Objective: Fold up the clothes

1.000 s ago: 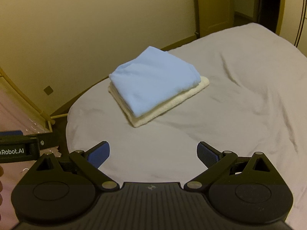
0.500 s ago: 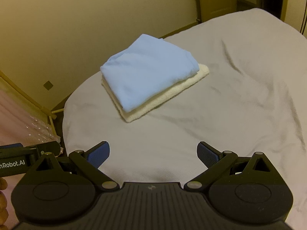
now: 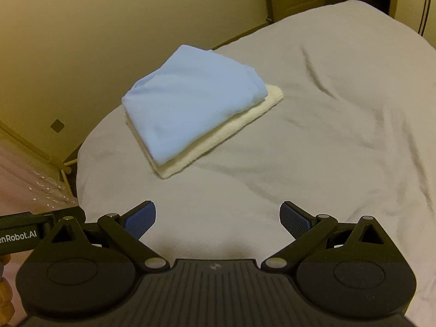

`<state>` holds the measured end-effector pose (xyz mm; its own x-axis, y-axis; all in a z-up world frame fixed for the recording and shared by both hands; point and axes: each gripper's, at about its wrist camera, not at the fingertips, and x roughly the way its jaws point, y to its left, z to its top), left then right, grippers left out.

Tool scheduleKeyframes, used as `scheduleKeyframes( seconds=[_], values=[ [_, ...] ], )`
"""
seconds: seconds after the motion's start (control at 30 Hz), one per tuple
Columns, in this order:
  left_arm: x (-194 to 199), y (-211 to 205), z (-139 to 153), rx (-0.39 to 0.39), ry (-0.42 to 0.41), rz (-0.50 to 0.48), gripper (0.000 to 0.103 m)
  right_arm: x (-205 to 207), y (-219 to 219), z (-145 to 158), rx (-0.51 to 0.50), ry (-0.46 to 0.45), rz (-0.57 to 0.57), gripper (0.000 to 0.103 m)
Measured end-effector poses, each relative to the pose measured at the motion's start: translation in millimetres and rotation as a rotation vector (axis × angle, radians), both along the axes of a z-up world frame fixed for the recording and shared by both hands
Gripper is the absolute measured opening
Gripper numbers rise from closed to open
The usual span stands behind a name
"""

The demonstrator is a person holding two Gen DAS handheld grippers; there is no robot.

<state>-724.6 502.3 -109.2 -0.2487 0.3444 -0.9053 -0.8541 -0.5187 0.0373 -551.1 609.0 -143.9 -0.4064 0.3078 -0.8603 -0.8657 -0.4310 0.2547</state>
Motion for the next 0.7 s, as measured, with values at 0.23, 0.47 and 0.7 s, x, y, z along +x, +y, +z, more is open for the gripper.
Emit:
scheduleKeyframes(
  seconds=[0.23,0.47,0.7],
  values=[
    [-5,15,-11,-0.023,-0.001,-0.018,0.102,-9,14,-8,-0.012,-0.009,0.002,0.100],
    [-15,28,-19,-0.037,-0.003,-0.013,0.102,-20,26,-13,-0.016,-0.017,0.005,0.100],
    [-23,36,-26,-0.050,0.004,-0.009,0.102,-30,35,-20,-0.024,-0.034,0.012,0.100]
  ],
)
